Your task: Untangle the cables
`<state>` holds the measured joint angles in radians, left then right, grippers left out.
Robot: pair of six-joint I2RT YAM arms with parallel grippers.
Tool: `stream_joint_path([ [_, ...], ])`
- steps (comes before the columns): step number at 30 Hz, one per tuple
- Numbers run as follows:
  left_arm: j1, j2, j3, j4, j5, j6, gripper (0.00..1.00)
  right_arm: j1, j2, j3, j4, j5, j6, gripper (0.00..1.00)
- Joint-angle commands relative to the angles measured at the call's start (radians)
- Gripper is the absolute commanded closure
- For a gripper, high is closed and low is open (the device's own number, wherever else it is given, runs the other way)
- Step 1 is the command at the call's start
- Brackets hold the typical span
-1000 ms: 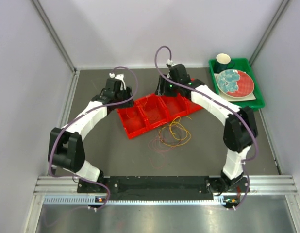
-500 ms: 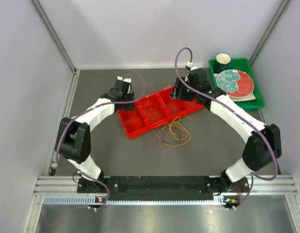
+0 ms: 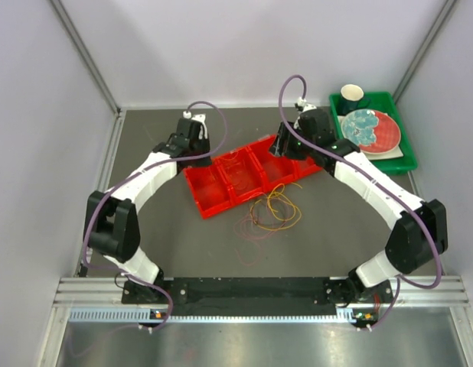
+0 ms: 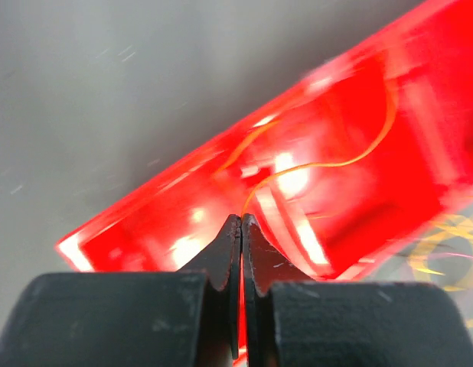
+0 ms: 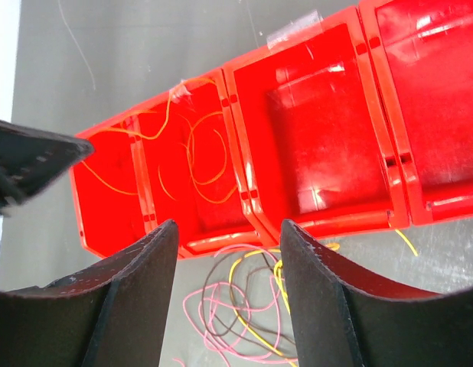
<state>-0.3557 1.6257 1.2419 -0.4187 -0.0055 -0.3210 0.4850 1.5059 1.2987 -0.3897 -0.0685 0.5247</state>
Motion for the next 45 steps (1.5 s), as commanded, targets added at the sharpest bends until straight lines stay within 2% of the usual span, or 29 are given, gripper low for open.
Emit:
stream_joint_path([
  [1,-0.012,-0.026,0.068,0.081,0.189,-0.102,1.0,-0.01,-0.059,-0.013,0.02,0.027,0.005,0.44],
  [7,-0.019,0.005,0.106,0.193,0.286,-0.207,1.0,-0.02,-0.104,-0.062,0.012,0.041,0.006,0.44],
  [12,-0.026,0.039,0.206,0.196,0.337,-0.242,1.0,-0.032,-0.119,-0.082,0.008,0.045,0.001,0.44],
  [17,-0.032,0.082,0.237,0.192,0.343,-0.245,1.0,-0.037,-0.122,-0.095,0.011,0.044,0.001,0.44],
  [28,-0.032,0.117,-0.018,0.297,0.286,-0.254,1.0,-0.037,-0.116,-0.118,0.018,0.035,0.003,0.44],
  [30,-0.034,0.111,-0.057,0.299,0.237,-0.234,1.0,-0.037,-0.116,-0.124,0.018,0.033,0.004,0.44],
  [36,-0.058,0.161,-0.029,0.256,0.191,-0.184,1.0,-0.037,-0.108,-0.133,0.037,0.016,0.012,0.44],
  [37,-0.072,0.168,-0.019,0.247,0.182,-0.181,0.97,-0.037,-0.107,-0.131,0.04,0.015,0.014,0.44],
  [38,-0.077,0.169,0.0,0.241,0.177,-0.179,0.86,-0.037,-0.108,-0.13,0.04,0.015,0.015,0.44],
  [41,-0.097,0.158,0.017,0.224,0.136,-0.17,0.62,-0.039,-0.115,-0.133,0.038,0.015,0.02,0.44],
  [43,-0.103,0.138,0.028,0.21,0.111,-0.162,0.57,-0.039,-0.116,-0.131,0.035,0.016,0.017,0.44],
  [45,-0.103,0.122,0.04,0.196,0.092,-0.158,0.55,-0.039,-0.119,-0.13,0.032,0.021,0.014,0.44],
])
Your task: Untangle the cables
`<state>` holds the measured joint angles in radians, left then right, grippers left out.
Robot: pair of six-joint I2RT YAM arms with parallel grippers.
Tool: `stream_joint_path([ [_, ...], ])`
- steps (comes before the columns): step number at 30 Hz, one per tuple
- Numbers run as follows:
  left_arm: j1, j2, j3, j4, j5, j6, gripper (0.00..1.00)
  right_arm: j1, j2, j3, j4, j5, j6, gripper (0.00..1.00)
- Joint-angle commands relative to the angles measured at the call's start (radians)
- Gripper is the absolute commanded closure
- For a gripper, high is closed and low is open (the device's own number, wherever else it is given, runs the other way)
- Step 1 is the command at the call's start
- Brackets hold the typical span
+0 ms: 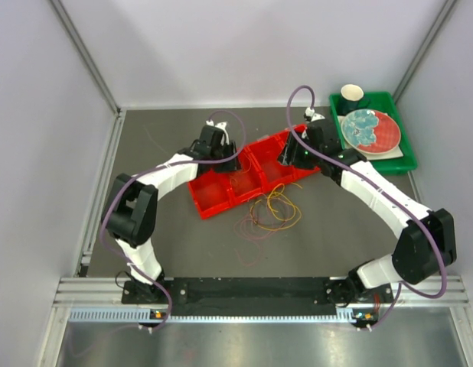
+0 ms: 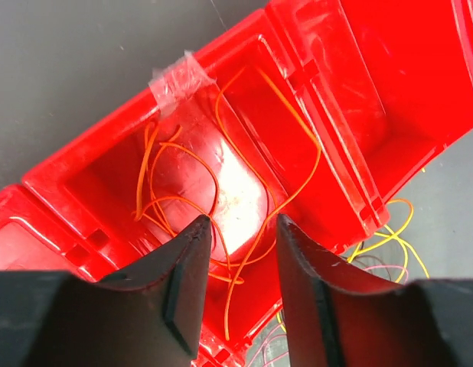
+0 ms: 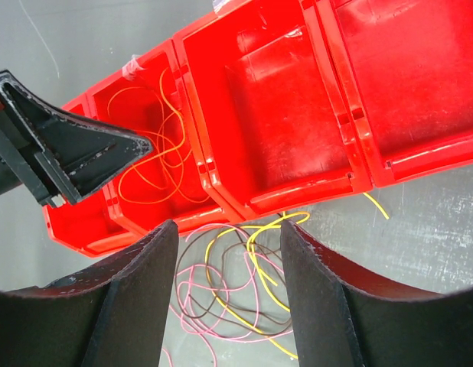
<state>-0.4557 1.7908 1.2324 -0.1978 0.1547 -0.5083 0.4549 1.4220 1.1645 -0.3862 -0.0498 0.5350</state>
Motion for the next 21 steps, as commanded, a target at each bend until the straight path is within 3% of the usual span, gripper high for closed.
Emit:
stream_joint_path([
  [1,-0.003,-0.051,0.053,-0.035,-0.081,0.031,0.54,-0.009,-0.034,0.004,0.027,0.002,0.002,0.44],
  [12,-0.006,-0.185,0.122,-0.103,-0.098,0.031,0.43,-0.007,-0.037,-0.019,0.03,0.011,0.0,0.44],
  [21,-0.064,-0.234,0.05,-0.259,-0.45,-0.062,0.44,-0.009,-0.084,-0.103,0.018,0.033,-0.01,0.44],
])
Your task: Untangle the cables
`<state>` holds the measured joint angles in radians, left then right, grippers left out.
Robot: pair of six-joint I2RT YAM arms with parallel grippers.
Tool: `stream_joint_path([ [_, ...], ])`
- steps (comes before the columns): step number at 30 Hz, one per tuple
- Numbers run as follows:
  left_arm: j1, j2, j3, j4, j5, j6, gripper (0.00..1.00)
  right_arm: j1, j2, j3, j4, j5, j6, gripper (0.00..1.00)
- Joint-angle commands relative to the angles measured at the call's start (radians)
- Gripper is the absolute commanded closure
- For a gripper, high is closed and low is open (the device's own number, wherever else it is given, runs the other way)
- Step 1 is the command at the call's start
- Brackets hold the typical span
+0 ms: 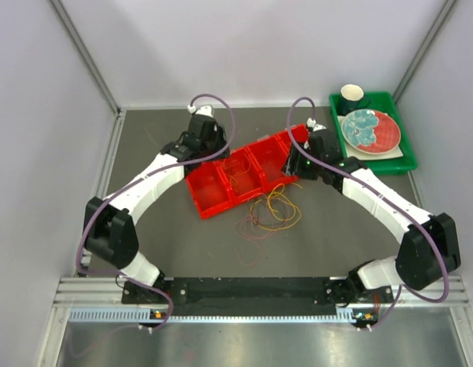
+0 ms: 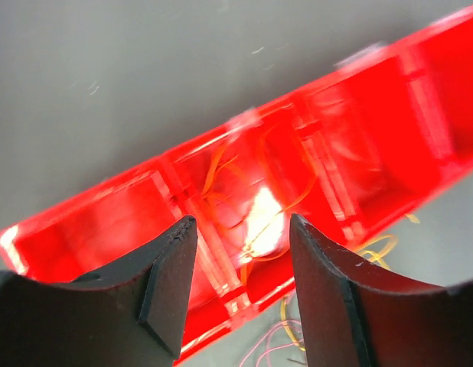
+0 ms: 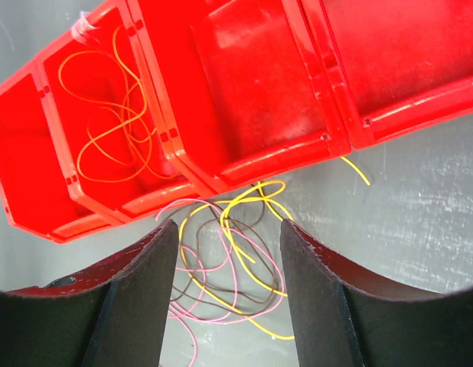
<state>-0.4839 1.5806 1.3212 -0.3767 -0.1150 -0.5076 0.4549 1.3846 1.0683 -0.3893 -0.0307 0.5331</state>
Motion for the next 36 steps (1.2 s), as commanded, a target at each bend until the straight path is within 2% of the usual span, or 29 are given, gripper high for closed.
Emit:
stream_joint_path([
  [1,-0.047,-0.025,-0.045,-0.086,-0.204,-0.077,0.44,-0.007,-0.047,-0.008,0.023,0.014,-0.008,0.44],
  [9,-0.139,0.093,0.015,-0.171,-0.325,-0.293,0.45,-0.007,-0.045,-0.005,0.029,0.006,-0.01,0.44],
  [13,-0.163,0.212,0.111,-0.277,-0.472,-0.432,0.44,-0.007,-0.052,-0.014,0.029,0.003,-0.01,0.44],
  [16,-0.166,0.28,0.182,-0.359,-0.499,-0.498,0.43,-0.007,-0.058,-0.019,0.023,0.003,-0.008,0.44],
  [26,-0.168,0.308,0.188,-0.364,-0.541,-0.531,0.5,-0.007,-0.056,-0.005,0.01,0.008,-0.019,0.44],
  [28,-0.168,0.302,0.174,-0.347,-0.548,-0.523,0.54,-0.007,-0.05,-0.005,0.018,0.003,-0.019,0.44],
  [33,-0.168,0.314,0.18,-0.353,-0.575,-0.516,0.78,-0.007,-0.041,-0.002,0.023,-0.009,-0.013,0.44],
  [36,-0.154,0.314,0.184,-0.353,-0.595,-0.51,0.86,-0.007,-0.042,-0.002,0.021,-0.009,-0.012,0.44],
])
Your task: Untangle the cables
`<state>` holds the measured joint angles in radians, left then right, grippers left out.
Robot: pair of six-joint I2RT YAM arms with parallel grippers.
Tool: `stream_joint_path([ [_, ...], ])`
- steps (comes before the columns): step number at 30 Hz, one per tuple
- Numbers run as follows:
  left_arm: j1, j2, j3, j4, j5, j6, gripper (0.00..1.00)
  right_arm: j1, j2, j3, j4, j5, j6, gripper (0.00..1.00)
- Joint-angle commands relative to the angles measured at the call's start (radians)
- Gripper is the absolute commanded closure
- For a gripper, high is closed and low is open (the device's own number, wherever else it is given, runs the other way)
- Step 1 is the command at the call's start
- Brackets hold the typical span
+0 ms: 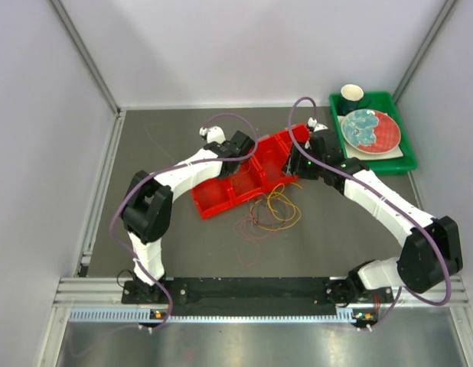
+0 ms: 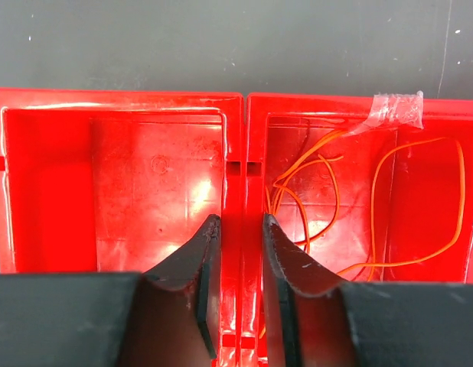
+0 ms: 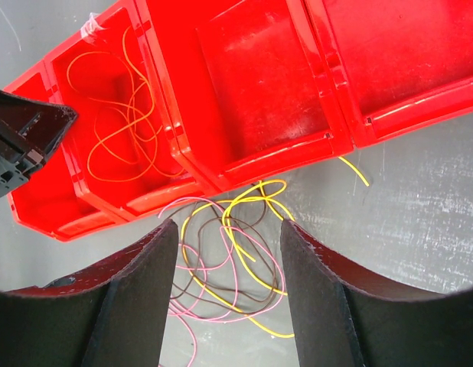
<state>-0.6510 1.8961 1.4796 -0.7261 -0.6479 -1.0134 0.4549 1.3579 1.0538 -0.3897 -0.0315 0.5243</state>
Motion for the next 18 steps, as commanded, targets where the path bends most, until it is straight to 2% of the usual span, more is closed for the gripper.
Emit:
stream_joint_path([
  [1,0.02,-0.002,0.027,0.007,-0.061,0.002,0.88,-0.007,-0.019,0.014,0.02,-0.008,-0.004,0.44],
  [9,0.117,0.038,0.059,0.097,-0.012,0.081,0.96,-0.007,-0.034,0.003,0.008,-0.002,-0.009,0.44],
  [18,0.192,0.156,0.192,0.154,0.011,0.203,0.94,-0.007,-0.051,-0.017,-0.011,0.019,-0.01,0.44],
])
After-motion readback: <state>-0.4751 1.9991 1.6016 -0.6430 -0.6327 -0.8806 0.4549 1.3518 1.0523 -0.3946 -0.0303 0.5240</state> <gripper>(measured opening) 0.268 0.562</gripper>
